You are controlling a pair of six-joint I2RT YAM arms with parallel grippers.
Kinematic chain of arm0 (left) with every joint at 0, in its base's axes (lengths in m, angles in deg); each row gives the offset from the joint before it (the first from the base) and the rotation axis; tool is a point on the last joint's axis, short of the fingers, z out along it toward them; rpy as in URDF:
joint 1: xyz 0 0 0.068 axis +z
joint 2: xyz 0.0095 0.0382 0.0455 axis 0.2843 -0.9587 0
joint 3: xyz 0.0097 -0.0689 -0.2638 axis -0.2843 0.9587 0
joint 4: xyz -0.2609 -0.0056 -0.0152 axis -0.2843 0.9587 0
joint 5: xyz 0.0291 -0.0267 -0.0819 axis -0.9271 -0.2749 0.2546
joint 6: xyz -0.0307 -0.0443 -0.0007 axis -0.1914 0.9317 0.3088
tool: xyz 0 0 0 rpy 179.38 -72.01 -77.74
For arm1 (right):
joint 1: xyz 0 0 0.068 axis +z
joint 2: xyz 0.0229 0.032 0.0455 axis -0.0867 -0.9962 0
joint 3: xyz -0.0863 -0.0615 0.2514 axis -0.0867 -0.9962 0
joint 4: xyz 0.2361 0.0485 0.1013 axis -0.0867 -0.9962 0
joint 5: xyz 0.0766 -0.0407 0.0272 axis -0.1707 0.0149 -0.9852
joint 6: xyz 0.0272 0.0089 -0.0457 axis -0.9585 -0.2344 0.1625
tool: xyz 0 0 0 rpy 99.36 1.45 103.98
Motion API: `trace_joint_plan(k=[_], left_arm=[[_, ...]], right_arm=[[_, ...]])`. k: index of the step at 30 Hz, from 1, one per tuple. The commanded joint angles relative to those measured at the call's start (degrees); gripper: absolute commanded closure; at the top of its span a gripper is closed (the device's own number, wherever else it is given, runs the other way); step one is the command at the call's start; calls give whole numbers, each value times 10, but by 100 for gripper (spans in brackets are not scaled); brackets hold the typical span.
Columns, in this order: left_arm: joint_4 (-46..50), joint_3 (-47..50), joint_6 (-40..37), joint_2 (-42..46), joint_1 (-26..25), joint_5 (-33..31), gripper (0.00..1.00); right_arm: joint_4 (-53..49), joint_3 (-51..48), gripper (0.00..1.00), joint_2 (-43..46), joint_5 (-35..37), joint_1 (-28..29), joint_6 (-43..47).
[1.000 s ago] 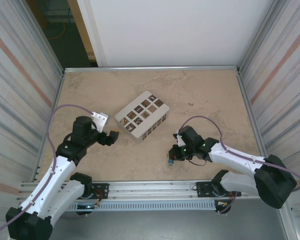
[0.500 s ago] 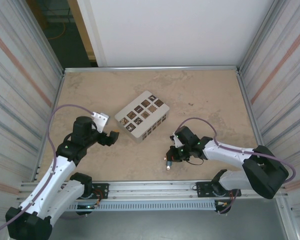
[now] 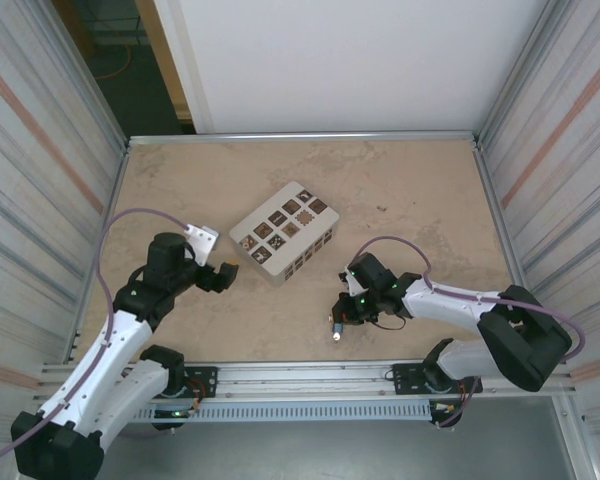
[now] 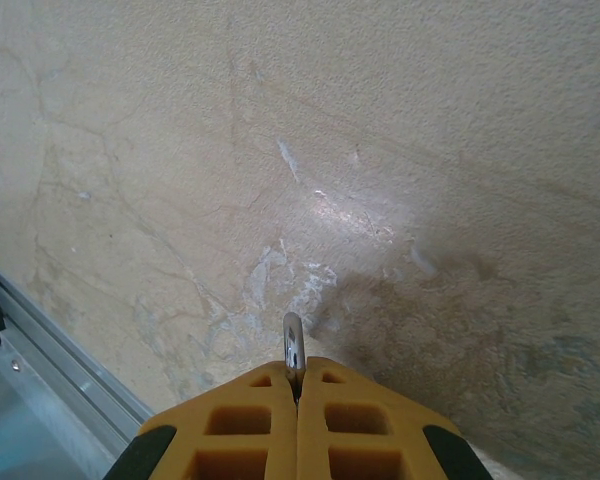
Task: Unlock the padlock with the key
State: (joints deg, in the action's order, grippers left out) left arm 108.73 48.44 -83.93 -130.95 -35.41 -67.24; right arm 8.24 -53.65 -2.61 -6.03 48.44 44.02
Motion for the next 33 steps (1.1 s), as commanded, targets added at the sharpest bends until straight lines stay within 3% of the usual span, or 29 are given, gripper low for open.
trace_joint_plan(k=[1,12,22,33], left_arm=[[11,-7,-13,0,-4,-11,1],[11,-8,-15,-1,-4,-15,1],[14,-9,-17,-3,-4,-24,1],[12,-9,-21,0,-4,-37,1]], right_arm=[[-2,11,100,-4,-8,-4,14],[-26,17,91,5,4,-5,19],[-55,25,76,31,21,-11,28],[-103,34,61,116,45,-38,44]])
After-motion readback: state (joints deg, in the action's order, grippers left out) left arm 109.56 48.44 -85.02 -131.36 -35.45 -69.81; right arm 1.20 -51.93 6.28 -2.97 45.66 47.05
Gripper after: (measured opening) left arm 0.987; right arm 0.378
